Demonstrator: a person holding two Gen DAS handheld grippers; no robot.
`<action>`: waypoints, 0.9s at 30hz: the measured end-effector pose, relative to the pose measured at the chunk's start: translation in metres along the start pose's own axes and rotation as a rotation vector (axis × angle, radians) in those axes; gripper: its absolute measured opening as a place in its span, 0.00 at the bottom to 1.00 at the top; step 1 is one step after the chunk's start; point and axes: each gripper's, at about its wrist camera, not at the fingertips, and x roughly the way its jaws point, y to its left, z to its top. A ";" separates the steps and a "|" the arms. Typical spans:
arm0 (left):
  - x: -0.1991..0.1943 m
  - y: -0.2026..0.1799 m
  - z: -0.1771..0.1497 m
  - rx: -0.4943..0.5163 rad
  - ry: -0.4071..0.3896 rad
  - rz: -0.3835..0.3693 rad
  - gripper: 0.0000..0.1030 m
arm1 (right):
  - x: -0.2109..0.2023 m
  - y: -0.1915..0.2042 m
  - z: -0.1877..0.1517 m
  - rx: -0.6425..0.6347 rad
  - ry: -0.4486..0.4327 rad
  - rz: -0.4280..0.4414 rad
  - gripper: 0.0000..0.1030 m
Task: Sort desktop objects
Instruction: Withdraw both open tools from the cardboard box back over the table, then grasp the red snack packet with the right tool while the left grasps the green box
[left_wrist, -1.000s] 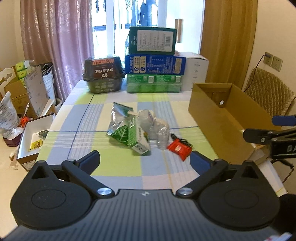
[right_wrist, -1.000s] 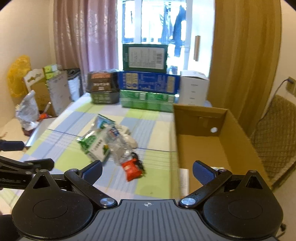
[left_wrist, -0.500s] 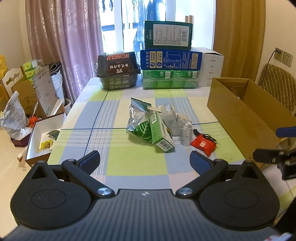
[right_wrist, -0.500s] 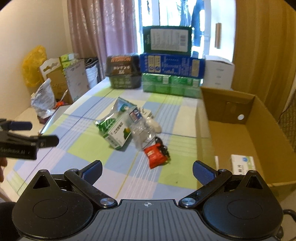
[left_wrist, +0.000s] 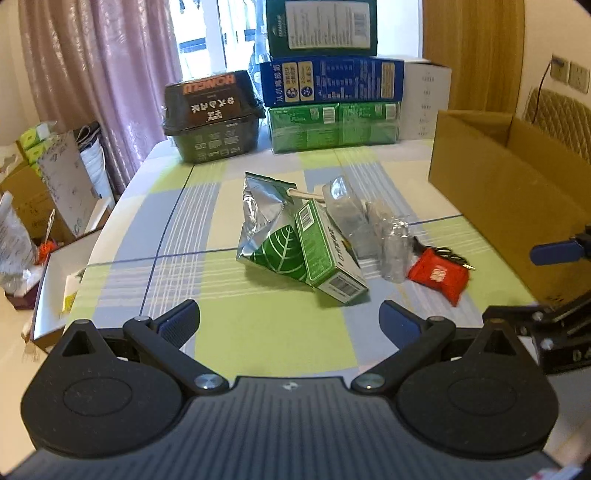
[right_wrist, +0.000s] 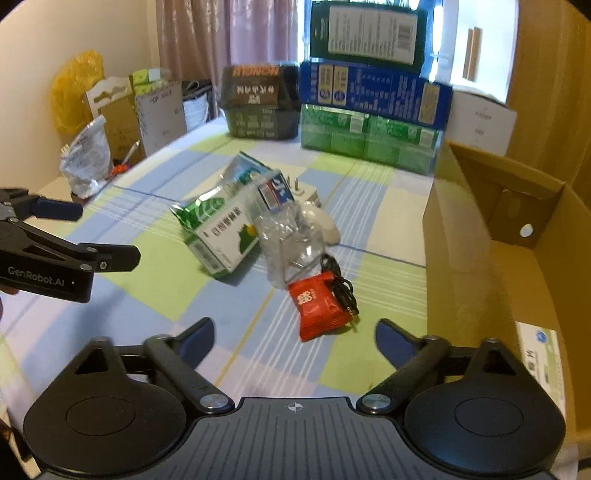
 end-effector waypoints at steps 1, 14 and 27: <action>0.006 -0.001 0.000 0.014 -0.003 -0.002 0.98 | 0.008 -0.002 0.000 -0.003 0.008 -0.002 0.80; 0.064 -0.008 0.006 0.078 -0.006 -0.070 0.90 | 0.072 -0.012 0.005 -0.099 0.027 0.018 0.53; 0.085 -0.037 0.008 0.245 -0.065 -0.097 0.86 | 0.086 -0.025 0.005 -0.024 0.076 0.020 0.30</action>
